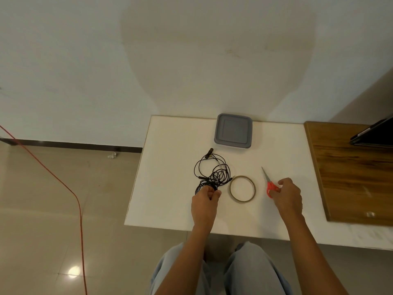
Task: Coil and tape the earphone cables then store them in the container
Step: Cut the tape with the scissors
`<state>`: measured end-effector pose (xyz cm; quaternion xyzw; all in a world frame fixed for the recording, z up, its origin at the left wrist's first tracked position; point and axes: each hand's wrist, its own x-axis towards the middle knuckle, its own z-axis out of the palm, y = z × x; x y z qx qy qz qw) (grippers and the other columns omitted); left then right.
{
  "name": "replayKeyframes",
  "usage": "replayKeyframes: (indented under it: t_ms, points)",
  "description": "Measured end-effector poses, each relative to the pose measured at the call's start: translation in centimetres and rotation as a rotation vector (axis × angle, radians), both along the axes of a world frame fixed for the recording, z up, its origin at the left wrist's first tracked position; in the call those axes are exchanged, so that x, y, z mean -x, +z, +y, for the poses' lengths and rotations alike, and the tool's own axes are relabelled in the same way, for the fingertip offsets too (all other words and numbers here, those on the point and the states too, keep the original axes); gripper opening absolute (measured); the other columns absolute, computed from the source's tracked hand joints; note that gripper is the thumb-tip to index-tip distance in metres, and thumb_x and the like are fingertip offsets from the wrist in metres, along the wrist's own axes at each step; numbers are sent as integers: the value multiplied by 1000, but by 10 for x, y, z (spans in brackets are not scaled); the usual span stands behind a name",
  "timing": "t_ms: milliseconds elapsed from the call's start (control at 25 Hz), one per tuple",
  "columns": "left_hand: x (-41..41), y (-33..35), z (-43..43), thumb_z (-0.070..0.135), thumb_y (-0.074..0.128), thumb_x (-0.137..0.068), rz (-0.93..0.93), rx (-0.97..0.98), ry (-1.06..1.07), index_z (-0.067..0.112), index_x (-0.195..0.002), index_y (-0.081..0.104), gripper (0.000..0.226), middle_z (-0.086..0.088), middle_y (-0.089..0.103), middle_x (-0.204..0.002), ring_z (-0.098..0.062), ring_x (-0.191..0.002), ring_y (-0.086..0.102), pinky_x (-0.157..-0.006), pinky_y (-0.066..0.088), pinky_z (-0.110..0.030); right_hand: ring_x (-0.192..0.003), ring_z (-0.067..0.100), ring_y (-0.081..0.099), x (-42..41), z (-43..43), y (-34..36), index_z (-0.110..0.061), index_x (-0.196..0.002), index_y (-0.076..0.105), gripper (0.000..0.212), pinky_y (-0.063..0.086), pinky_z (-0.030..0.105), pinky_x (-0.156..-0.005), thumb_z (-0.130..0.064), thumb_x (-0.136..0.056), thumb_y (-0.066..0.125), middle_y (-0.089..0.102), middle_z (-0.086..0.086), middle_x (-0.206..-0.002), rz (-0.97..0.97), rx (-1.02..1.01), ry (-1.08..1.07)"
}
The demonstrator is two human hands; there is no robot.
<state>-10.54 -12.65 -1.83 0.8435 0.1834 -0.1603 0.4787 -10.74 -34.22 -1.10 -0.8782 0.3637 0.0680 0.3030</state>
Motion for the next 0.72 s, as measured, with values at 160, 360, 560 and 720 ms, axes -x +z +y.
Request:
replayKeyframes:
  t_ms: [160, 360, 560, 720]
  points:
    - [-1, 2, 0, 31, 61, -91, 24, 14, 20, 11, -95, 64, 21, 5, 65, -76, -14, -71, 62, -55, 39, -13, -60, 14, 55, 23, 24, 26, -5, -101, 65, 15, 42, 23, -57, -6, -87, 62, 72, 8, -79, 47, -605, 153]
    - [-2, 2, 0, 30, 62, -91, 29, 5, 13, 9, -95, 64, 21, 5, 65, -74, -4, -61, 56, -52, 34, -11, -46, 8, 37, 46, 51, 6, 2, -104, 64, 20, 29, 19, -46, -12, -93, 55, 69, 10, -72, 298, -988, 170]
    - [-1, 2, 0, 30, 62, -91, 25, -4, 4, 9, -97, 65, 22, 5, 64, -78, -5, -65, 56, -55, 35, -10, -46, 9, 37, 35, 65, 2, 0, -99, 63, 35, 31, 17, -43, -33, -91, 58, 64, 12, -68, 338, -1105, 68]
    - [-1, 2, 0, 31, 63, -90, 28, -7, 8, 10, -97, 65, 22, 7, 62, -75, -3, -64, 54, -55, 36, -10, -48, 9, 35, 26, 67, 2, -4, -97, 62, 39, 31, 17, -43, -42, -88, 60, 62, 9, -67, 311, -1126, 14]
